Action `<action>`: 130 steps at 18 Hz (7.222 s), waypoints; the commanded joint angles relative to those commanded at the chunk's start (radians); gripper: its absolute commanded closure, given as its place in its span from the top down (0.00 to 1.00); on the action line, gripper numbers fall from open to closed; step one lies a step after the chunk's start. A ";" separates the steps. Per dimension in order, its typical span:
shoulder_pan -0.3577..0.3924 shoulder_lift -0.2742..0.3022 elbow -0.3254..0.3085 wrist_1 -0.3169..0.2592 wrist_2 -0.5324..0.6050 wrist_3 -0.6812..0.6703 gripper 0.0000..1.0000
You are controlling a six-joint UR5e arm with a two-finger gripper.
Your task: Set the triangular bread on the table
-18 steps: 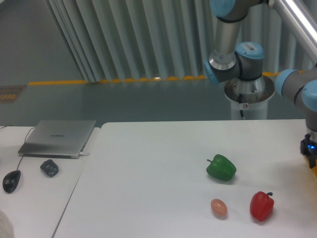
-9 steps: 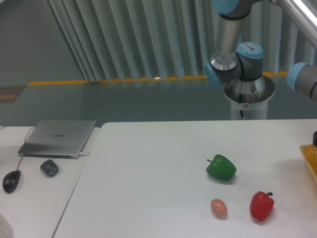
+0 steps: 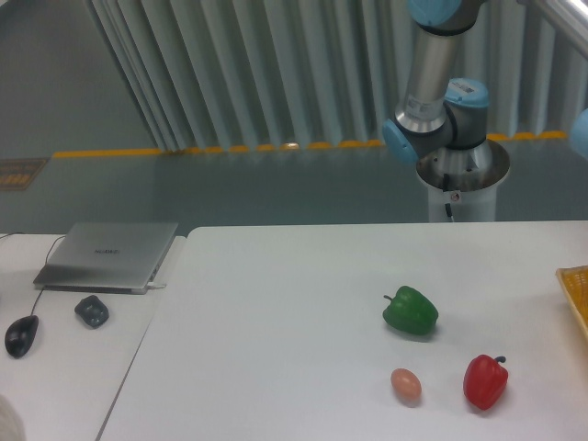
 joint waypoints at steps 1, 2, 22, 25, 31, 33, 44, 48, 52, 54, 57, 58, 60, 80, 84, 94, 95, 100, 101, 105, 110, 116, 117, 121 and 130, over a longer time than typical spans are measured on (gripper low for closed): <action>0.000 0.000 0.000 0.000 -0.005 0.000 1.00; -0.003 -0.003 -0.003 -0.006 -0.008 -0.003 1.00; 0.011 -0.031 0.014 -0.014 -0.008 -0.008 1.00; 0.002 -0.044 0.014 -0.011 -0.005 -0.038 1.00; 0.002 -0.048 0.008 -0.009 -0.003 -0.040 1.00; 0.002 -0.049 0.012 -0.009 0.002 -0.040 1.00; 0.005 -0.051 0.051 -0.061 0.003 -0.054 0.00; 0.008 -0.048 0.110 -0.145 -0.006 -0.052 0.00; 0.003 -0.046 0.147 -0.185 -0.008 -0.061 0.00; 0.002 -0.048 0.196 -0.250 -0.009 -0.061 0.00; 0.002 -0.046 0.242 -0.310 -0.083 -0.063 0.00; 0.002 -0.045 0.250 -0.322 -0.109 -0.064 0.00; 0.002 -0.046 0.273 -0.348 -0.129 -0.071 0.00; -0.211 -0.051 0.338 -0.434 -0.230 -0.399 0.00; -0.251 -0.046 0.266 -0.422 -0.209 -0.400 0.00; -0.362 -0.052 0.175 -0.394 -0.060 -0.390 0.01; -0.363 -0.054 0.176 -0.393 -0.060 -0.390 0.09; -0.363 -0.060 0.170 -0.339 -0.045 -0.394 1.00; -0.365 -0.058 0.170 -0.334 -0.034 -0.394 1.00; -0.359 -0.049 0.173 -0.242 -0.037 -0.388 1.00; -0.357 -0.041 0.181 -0.233 -0.032 -0.390 1.00; -0.348 -0.037 0.190 -0.216 -0.037 -0.400 1.00; -0.338 -0.034 0.192 -0.209 -0.037 -0.400 1.00; -0.307 -0.037 0.193 -0.149 -0.063 -0.539 1.00; -0.230 -0.054 0.190 -0.002 -0.103 -0.667 1.00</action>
